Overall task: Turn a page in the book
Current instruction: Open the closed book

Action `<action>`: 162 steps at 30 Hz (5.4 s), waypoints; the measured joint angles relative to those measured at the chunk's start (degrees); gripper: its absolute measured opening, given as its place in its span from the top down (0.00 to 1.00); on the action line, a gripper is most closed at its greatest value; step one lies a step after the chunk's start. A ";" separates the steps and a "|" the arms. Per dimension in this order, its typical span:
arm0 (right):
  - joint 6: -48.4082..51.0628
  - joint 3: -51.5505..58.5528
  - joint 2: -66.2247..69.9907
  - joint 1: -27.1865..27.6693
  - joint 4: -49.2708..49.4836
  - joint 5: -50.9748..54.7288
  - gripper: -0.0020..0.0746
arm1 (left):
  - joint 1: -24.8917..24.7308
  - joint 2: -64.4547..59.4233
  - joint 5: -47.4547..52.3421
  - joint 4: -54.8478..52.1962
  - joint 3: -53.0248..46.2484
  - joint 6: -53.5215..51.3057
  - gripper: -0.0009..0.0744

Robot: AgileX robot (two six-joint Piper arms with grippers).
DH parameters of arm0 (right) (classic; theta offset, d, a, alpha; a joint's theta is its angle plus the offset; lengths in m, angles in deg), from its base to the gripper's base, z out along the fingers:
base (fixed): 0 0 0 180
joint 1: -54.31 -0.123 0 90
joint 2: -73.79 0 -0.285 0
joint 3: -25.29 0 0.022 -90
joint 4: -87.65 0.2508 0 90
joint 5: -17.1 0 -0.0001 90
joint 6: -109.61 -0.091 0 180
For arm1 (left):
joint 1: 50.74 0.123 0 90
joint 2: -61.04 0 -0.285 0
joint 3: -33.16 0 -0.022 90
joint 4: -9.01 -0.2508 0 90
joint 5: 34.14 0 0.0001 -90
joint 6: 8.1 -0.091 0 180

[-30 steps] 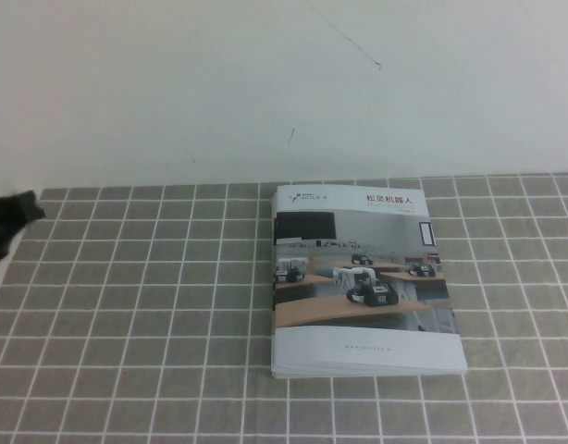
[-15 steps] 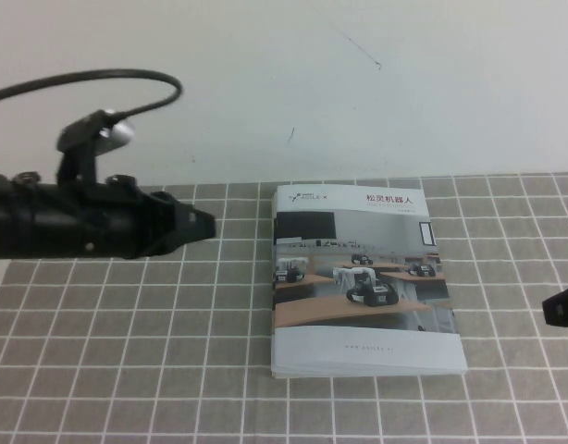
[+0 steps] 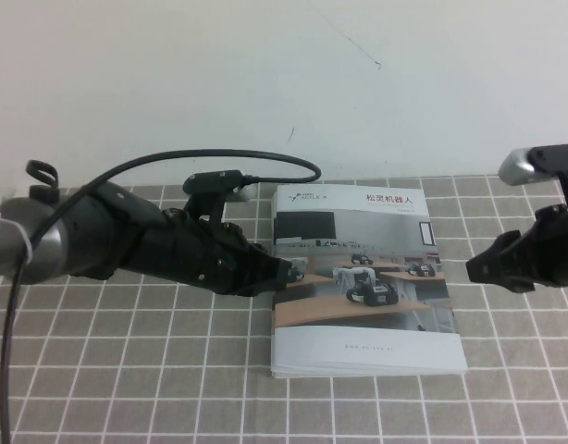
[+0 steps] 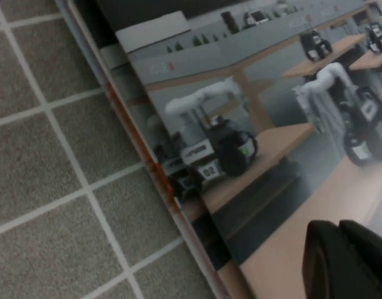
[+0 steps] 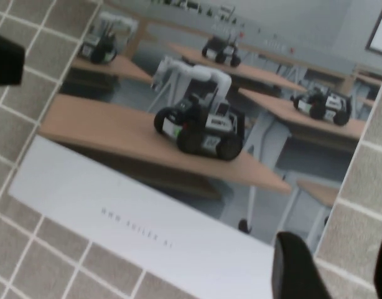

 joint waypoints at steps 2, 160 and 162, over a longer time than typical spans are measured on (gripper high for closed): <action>0.12 -1.51 2.03 0.00 1.12 -1.38 0.59 | 0.00 -2.38 -0.05 0.00 1.01 0.48 0.99; 48.55 -16.18 18.19 -7.09 40.76 19.35 0.56 | 1.39 -9.94 10.31 6.85 5.65 -3.90 0.99; 48.55 -16.18 18.19 -7.09 39.75 18.45 0.56 | 2.04 -9.94 11.08 6.85 6.96 -3.09 0.99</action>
